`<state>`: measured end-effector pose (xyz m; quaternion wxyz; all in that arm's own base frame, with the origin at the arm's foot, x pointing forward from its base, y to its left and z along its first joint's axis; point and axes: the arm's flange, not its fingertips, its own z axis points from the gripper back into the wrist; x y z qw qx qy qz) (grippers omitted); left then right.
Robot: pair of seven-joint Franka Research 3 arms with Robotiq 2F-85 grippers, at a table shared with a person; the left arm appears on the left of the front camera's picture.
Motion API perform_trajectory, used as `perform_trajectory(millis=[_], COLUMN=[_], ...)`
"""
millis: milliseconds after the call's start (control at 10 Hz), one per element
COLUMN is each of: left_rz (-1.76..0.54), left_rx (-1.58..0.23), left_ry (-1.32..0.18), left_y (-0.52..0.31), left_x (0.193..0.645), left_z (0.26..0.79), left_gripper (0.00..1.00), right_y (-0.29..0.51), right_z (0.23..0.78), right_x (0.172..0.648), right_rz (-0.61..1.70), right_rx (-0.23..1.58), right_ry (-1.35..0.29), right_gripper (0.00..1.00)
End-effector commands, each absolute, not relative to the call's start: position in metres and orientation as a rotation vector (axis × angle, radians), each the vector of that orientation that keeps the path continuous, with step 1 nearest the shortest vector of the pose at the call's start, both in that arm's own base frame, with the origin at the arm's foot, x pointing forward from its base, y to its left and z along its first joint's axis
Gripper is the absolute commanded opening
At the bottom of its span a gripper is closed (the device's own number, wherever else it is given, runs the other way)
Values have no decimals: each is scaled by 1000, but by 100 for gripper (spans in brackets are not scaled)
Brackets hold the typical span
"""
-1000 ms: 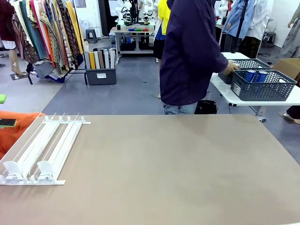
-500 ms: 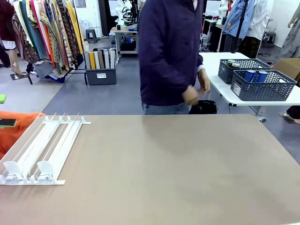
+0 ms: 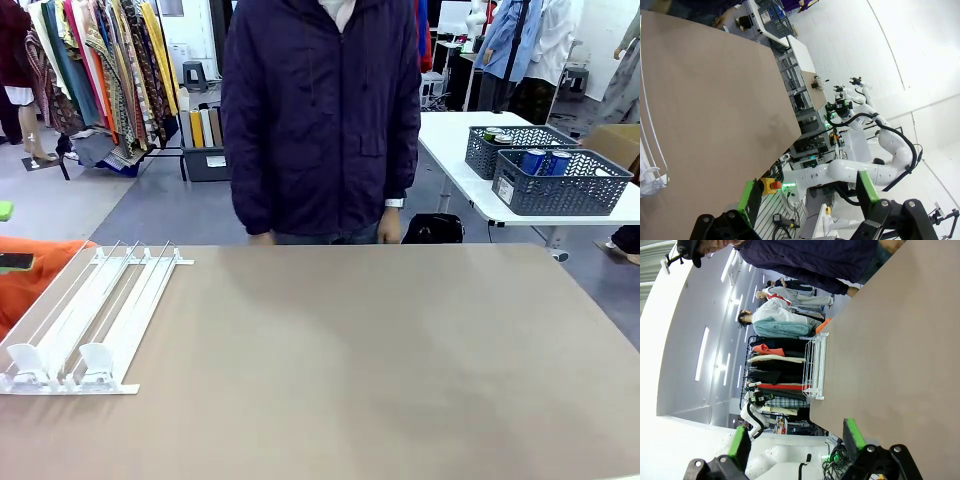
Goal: Retrieve and store the cans from the dispenser.
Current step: Pick up one can from the Automatic Can Dispenser and place it in the middle of the table.
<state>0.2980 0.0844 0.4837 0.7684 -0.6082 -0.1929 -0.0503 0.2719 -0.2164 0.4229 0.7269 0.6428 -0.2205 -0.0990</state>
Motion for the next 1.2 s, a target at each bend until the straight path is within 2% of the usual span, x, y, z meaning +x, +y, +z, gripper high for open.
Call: perform_trajectory(millis=[0,1100], left_rz=[-117,-117], left_rx=[-1334,-1334], left_ry=[-434,-434], left_y=[84,84], left_x=[299,299], left_z=[486,486], left_gripper=[100,100], right_y=[-217,-217], right_z=[425,425], right_x=[274,274], right_rz=[-199,-199], right_rx=[1422,1422], right_ry=[-508,-508], right_gripper=[100,100])
